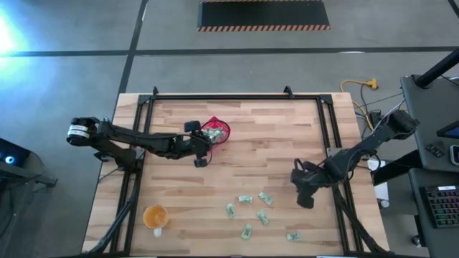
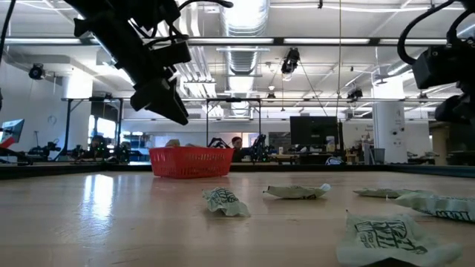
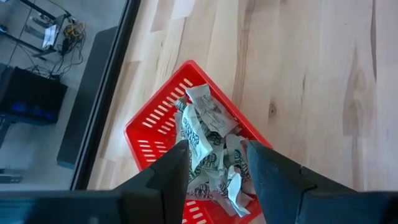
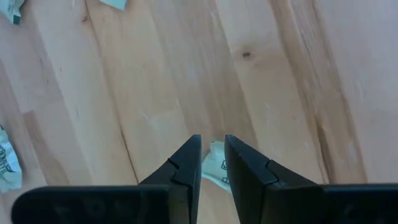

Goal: Pick and place Stevia / Truvia into bins
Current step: Put the white stevia packet into the red bin

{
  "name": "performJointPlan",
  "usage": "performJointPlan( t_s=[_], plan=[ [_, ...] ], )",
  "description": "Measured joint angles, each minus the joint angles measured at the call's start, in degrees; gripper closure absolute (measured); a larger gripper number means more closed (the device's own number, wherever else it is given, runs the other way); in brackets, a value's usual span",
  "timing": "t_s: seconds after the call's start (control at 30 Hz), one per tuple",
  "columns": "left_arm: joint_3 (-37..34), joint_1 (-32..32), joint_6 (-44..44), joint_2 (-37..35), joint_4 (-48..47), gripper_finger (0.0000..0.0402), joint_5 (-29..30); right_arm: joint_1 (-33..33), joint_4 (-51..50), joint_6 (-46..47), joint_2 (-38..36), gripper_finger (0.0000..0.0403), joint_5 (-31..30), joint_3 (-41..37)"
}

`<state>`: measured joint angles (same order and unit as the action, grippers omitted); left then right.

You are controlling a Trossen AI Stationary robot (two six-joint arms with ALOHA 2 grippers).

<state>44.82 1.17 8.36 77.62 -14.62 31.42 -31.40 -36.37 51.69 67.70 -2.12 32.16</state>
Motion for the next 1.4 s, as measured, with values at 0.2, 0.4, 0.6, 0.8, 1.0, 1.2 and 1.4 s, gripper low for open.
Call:
performJointPlan(
  t_s=[0.2, 0.4, 0.6, 0.8, 1.0, 1.2, 1.4],
  plan=[
    [0.00, 0.02, 0.02, 0.00, -0.04, 0.0255, 0.01, -2.61, 0.98, 2.40, 0.02, 0.0340, -0.93, -1.48],
    [0.00, 0.00, 0.01, 0.00, -0.04, 0.0255, 0.01, -5.06, 0.90, 5.76, 0.02, 0.0339, -1.66, -3.86],
    [-0.05, 0.00, -0.35, 0.00, -0.04, 0.0255, 0.00, -5.13, 1.00, 6.00, 0.02, 0.0339, -2.98, -4.95],
    [-0.08, 0.00, -0.41, 0.00, -0.06, 0.0255, 0.00, -5.13, 1.14, 6.18, 0.02, 0.0339, -4.90, -5.07],
    [-0.11, 0.00, -0.46, 0.00, -0.06, 0.0255, 0.00, -5.11, 1.02, 8.21, 0.02, 0.0339, -5.39, -5.94],
    [-0.11, -0.02, -0.46, 0.00, -0.02, 0.0255, 0.00, -5.11, 0.76, 8.99, -0.11, 0.0339, -5.86, -7.08],
    [-0.11, -0.02, -0.47, 0.00, 0.06, 0.0255, 0.00, -5.11, 0.46, 8.93, -0.09, 0.0343, -6.89, -7.27]
  ],
)
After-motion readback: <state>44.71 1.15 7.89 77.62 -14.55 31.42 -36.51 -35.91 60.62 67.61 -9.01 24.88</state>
